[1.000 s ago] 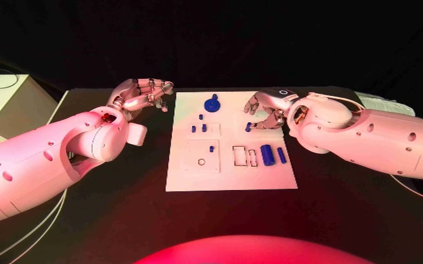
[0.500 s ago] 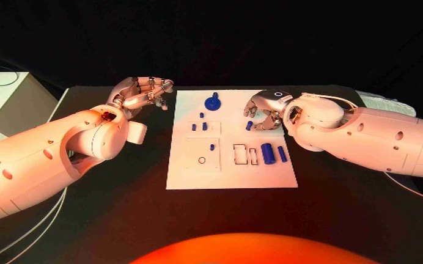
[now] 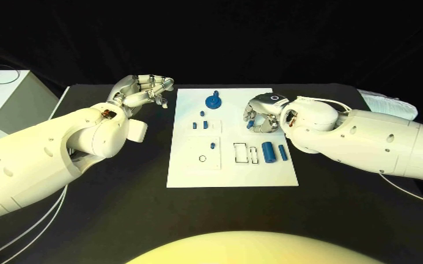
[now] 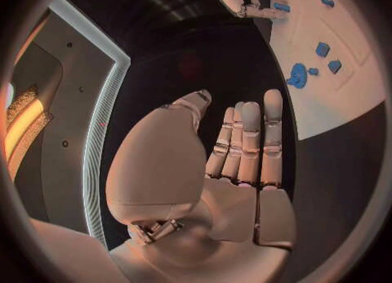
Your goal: Assemble the parts on the task board
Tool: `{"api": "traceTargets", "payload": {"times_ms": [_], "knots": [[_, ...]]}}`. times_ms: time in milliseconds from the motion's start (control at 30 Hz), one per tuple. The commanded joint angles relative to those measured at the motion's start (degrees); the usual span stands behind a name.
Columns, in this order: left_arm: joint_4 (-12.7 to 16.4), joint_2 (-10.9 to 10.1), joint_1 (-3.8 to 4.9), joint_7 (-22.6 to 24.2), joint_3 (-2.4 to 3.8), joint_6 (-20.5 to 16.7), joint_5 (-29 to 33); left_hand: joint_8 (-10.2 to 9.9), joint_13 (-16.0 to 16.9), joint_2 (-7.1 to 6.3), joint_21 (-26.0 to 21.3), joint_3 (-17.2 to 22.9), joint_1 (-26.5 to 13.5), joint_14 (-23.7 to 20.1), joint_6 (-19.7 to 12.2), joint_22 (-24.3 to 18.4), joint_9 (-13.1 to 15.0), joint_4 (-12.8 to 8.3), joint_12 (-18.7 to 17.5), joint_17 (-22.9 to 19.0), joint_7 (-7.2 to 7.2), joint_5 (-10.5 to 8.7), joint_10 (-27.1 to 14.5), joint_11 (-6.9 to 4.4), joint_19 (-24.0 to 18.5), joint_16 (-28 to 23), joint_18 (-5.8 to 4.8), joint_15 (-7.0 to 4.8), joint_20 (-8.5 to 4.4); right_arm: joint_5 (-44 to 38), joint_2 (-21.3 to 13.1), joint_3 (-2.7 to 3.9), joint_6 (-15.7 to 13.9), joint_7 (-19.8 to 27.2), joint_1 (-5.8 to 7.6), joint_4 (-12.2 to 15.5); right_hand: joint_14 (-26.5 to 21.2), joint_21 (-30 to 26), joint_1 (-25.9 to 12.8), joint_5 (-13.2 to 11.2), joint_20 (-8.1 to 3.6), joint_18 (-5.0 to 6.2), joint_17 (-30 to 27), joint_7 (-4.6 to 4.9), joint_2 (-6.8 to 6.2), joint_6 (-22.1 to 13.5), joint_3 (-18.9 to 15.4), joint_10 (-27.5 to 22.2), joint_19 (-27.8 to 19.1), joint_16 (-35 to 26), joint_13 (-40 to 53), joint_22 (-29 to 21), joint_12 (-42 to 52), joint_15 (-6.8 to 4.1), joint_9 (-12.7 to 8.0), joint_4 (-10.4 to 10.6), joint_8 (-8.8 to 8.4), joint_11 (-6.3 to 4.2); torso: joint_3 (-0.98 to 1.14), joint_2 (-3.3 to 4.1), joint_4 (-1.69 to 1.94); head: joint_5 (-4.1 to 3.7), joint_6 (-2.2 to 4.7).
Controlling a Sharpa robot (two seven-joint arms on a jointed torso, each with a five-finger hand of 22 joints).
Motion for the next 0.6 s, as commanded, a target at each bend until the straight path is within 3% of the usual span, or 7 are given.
{"api": "traceTargets", "payload": {"times_ms": [33,367,433,467,533,600], "knots": [[0.18,0.02,0.01,0.62,0.06,-0.06,0.3,0.38,-0.07,-0.14,0.26,-0.33,0.61,0.1,-0.02,0.1,-0.03,0.08,0.4,0.09,-0.07,0.18,-0.61,-0.02,0.33,0.38,0.79,0.13,-0.05,-0.94,0.29,-0.07,1.36,0.5,-0.19,-0.37,1.28,0.45,0.52,0.12,-0.28,-0.65,0.04,0.06,-0.25,0.62,0.69,0.61,0.3,0.22,0.0,0.17,-0.28,-0.27,0.09,0.05,0.43,0.0,0.01,0.01,0.01,0.01,-0.15],[0.2,-0.07,0.01,0.48,0.06,-0.13,0.3,0.4,-0.07,-0.12,0.27,-0.36,0.63,0.1,-0.02,0.11,-0.04,0.11,0.43,0.09,-0.07,0.18,-0.62,-0.02,0.33,0.39,0.79,0.13,-0.05,-0.94,0.82,-0.12,0.31,0.56,-0.5,-1.23,1.28,0.64,0.71,0.36,-0.35,-0.71,0.1,0.17,-0.12,1.32,2.34,1.14,0.34,0.29,-0.07,0.47,-0.88,-0.3,0.26,0.26,0.82,0.0,0.02,0.02,-0.04,0.02,-0.31],[0.2,-0.08,0.01,0.45,0.06,-0.15,0.3,0.41,-0.07,-0.07,0.27,-0.38,0.63,0.1,-0.01,0.11,-0.04,0.15,0.45,0.08,-0.07,0.19,-0.64,-0.02,0.34,0.4,0.79,0.13,-0.05,-0.91,0.87,-0.12,-0.2,0.69,-0.57,-1.24,1.25,0.75,1.01,0.51,-0.37,-0.73,-0.01,0.19,0.4,1.99,3.66,1.68,0.35,0.27,-0.07,0.64,-1.14,-0.31,0.46,0.19,1.21,-0.01,0.02,0.02,-0.04,0.02,-0.31],[0.2,-0.08,0.01,0.44,0.06,-0.15,0.3,0.41,-0.07,-0.07,0.27,-0.38,0.63,0.1,-0.01,0.11,-0.04,0.15,0.45,0.08,-0.07,0.19,-0.64,-0.02,0.34,0.4,0.79,0.13,-0.05,-0.84,0.88,-0.12,-0.6,0.81,-0.6,-1.19,1.23,0.94,1.15,0.24,-0.38,-0.78,-0.05,0.16,0.6,2.31,4.3,2.04,0.39,0.27,-0.05,0.86,-1.23,-0.34,0.56,0.09,1.4,-0.05,0.02,0.02,-0.04,0.02,-0.31],[0.21,-0.09,0.01,0.42,0.06,-0.15,0.3,0.41,-0.07,-0.07,0.27,-0.38,0.63,0.1,-0.01,0.11,-0.04,0.15,0.45,0.08,-0.07,0.19,-0.64,-0.02,0.34,0.4,0.79,0.13,-0.05,-0.53,0.86,-0.12,-1.52,1.09,-0.67,-0.99,1.23,1.58,1.55,-3.36,-0.48,-0.91,-0.02,0.02,1.42,3.4,7.14,3.19,0.56,0.3,-0.01,1.61,-1.58,-0.5,0.95,-0.23,2.07,-0.22,0.01,0.02,-0.05,0.02,-0.37],[0.21,-0.09,0.01,0.4,0.06,-0.15,0.3,0.41,-0.07,-0.07,0.27,-0.38,0.63,0.1,-0.01,0.11,-0.04,0.15,0.45,0.08,-0.07,0.19,-0.64,-0.02,0.34,0.4,0.79,0.13,-0.05,-0.15,0.81,-0.12,-2.32,1.32,-0.73,-0.79,1.25,2.54,1.72,-3.27,-0.58,-1.11,0.07,-0.13,1.69,4.31,8.27,4.15,0.86,0.34,0.13,2.59,-1.56,-0.66,1.28,-0.66,2.65,-0.41,0.01,-0.01,-0.01,-0.03,-0.45]]}}
